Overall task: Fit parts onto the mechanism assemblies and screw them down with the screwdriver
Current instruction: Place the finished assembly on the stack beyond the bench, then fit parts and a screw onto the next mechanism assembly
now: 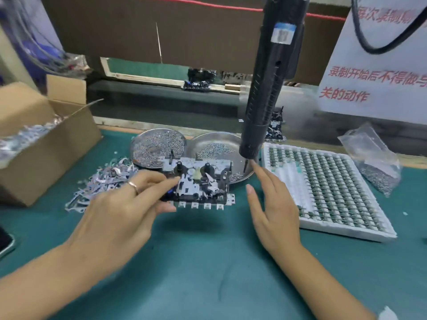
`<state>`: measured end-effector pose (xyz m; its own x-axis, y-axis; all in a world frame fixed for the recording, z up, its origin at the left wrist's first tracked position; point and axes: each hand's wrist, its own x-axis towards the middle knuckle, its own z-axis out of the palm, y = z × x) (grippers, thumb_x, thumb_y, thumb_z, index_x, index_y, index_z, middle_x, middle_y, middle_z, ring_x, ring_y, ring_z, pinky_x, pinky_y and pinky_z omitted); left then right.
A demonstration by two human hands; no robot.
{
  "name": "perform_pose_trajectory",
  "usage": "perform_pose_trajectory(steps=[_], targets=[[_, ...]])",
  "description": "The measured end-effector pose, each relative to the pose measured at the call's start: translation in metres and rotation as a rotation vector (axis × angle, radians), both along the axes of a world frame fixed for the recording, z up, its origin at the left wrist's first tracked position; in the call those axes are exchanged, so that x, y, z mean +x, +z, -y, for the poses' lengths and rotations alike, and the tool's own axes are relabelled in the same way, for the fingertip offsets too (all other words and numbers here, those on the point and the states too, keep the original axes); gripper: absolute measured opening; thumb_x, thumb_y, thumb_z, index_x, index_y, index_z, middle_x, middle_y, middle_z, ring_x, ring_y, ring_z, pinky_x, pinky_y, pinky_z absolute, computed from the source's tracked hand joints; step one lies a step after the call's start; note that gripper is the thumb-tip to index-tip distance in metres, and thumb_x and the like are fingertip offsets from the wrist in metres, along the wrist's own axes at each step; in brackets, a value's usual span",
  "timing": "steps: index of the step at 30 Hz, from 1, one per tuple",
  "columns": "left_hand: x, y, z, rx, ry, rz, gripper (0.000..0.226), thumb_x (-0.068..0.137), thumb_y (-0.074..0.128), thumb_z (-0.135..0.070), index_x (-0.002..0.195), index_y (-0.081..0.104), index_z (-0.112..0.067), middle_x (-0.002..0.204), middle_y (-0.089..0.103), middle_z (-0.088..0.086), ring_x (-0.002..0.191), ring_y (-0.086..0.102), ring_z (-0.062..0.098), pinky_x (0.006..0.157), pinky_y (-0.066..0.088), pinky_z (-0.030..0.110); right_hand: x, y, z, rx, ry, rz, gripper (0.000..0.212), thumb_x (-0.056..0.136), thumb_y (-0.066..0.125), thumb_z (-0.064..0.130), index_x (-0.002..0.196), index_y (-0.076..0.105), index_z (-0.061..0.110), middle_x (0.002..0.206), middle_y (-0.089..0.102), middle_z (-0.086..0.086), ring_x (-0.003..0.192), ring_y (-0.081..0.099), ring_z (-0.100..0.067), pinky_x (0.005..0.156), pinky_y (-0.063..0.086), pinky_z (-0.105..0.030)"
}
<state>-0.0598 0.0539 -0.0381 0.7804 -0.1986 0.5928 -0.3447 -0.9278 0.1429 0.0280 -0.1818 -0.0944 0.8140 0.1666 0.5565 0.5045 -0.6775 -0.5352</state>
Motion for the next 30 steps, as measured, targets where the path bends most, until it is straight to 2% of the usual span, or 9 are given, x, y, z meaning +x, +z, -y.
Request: perform_pose_trajectory(steps=[3, 6, 9, 12, 15, 18, 23, 27, 30], targets=[[-0.02, -0.024, 0.004, 0.078, -0.08, -0.049, 0.035, 0.085, 0.05, -0.025, 0.106, 0.073, -0.01, 0.095, 0.069, 0.002, 0.05, 0.058, 0.016, 0.044, 0.046, 0.022, 0.002, -0.003, 0.001, 0.026, 0.008, -0.017, 0.044, 0.095, 0.046, 0.029, 0.138, 0.048, 0.018, 0.127, 0.055, 0.004, 0.117, 0.044, -0.007, 0.094, 0.027, -0.009], [-0.022, -0.042, 0.012, 0.107, -0.123, -0.076, 0.033, 0.084, 0.05, -0.024, 0.1, 0.076, -0.01, 0.089, 0.071, 0.001, 0.044, 0.055, 0.016, 0.038, 0.042, 0.02, 0.001, -0.006, 0.002, 0.103, 0.04, -0.01, 0.037, 0.092, 0.049, 0.022, 0.127, 0.057, 0.01, 0.114, 0.057, 0.003, 0.109, 0.052, -0.013, 0.093, 0.036, -0.017], [-0.013, -0.046, 0.015, 0.117, -0.138, -0.07, 0.036, 0.085, 0.054, -0.037, 0.102, 0.075, -0.013, 0.09, 0.072, 0.0, 0.043, 0.054, 0.017, 0.04, 0.044, 0.02, -0.005, -0.007, 0.004, 0.157, 0.07, 0.108, 0.025, 0.092, 0.05, 0.019, 0.103, 0.066, 0.003, 0.095, 0.058, 0.0, 0.091, 0.056, -0.015, 0.084, 0.04, -0.014], [-0.001, -0.042, 0.001, 0.077, -0.091, -0.075, 0.046, 0.085, 0.053, -0.053, 0.107, 0.074, -0.019, 0.1, 0.071, -0.002, 0.051, 0.062, 0.016, 0.044, 0.05, 0.024, -0.015, -0.007, 0.006, 0.075, 0.219, 0.234, 0.033, 0.094, 0.052, 0.026, 0.085, 0.069, -0.001, 0.083, 0.061, -0.006, 0.077, 0.056, -0.018, 0.072, 0.044, -0.021], [0.016, -0.041, -0.027, 0.112, 0.097, -0.09, 0.043, 0.091, 0.043, -0.043, 0.102, 0.074, -0.015, 0.101, 0.069, 0.004, 0.072, 0.067, 0.025, 0.05, 0.053, 0.033, -0.02, -0.006, -0.003, -0.207, 0.47, 0.241, 0.039, 0.091, 0.058, 0.041, 0.105, 0.07, 0.006, 0.103, 0.065, -0.008, 0.096, 0.058, -0.022, 0.086, 0.045, -0.032], [0.03, -0.047, -0.046, 0.214, 0.192, -0.116, 0.044, 0.088, 0.039, -0.035, 0.092, 0.075, -0.009, 0.093, 0.069, 0.01, 0.082, 0.065, 0.032, 0.069, 0.046, 0.04, -0.019, -0.005, -0.011, -0.491, 0.509, 0.179, 0.05, 0.089, 0.056, 0.051, 0.124, 0.062, 0.016, 0.121, 0.062, -0.002, 0.112, 0.055, -0.023, 0.097, 0.039, -0.037], [0.031, -0.052, -0.05, 0.262, 0.182, 0.01, 0.038, 0.087, 0.038, -0.014, 0.075, 0.073, -0.009, 0.08, 0.069, 0.007, 0.073, 0.065, 0.028, 0.073, 0.027, 0.036, -0.019, -0.005, -0.009, -0.504, 0.455, 0.118, 0.048, 0.091, 0.051, 0.048, 0.125, 0.061, 0.016, 0.122, 0.062, 0.001, 0.114, 0.055, -0.023, 0.103, 0.033, -0.038], [0.032, -0.053, -0.053, 0.208, 0.208, -0.013, 0.037, 0.09, 0.039, -0.024, 0.085, 0.074, -0.012, 0.087, 0.071, 0.002, 0.087, 0.061, 0.023, 0.08, 0.025, 0.035, -0.017, -0.005, -0.008, -0.511, 0.415, 0.11, 0.05, 0.09, 0.05, 0.05, 0.123, 0.062, 0.014, 0.122, 0.062, 0.002, 0.114, 0.055, -0.021, 0.105, 0.03, -0.036], [0.032, -0.053, -0.057, 0.168, 0.203, -0.002, 0.039, 0.093, 0.041, -0.029, 0.079, 0.073, -0.012, 0.086, 0.072, -0.002, 0.092, 0.052, 0.017, 0.087, 0.024, 0.034, -0.017, -0.004, -0.008, -0.498, 0.426, 0.087, 0.051, 0.09, 0.05, 0.051, 0.124, 0.062, 0.014, 0.124, 0.061, 0.003, 0.115, 0.054, -0.02, 0.106, 0.029, -0.036]])
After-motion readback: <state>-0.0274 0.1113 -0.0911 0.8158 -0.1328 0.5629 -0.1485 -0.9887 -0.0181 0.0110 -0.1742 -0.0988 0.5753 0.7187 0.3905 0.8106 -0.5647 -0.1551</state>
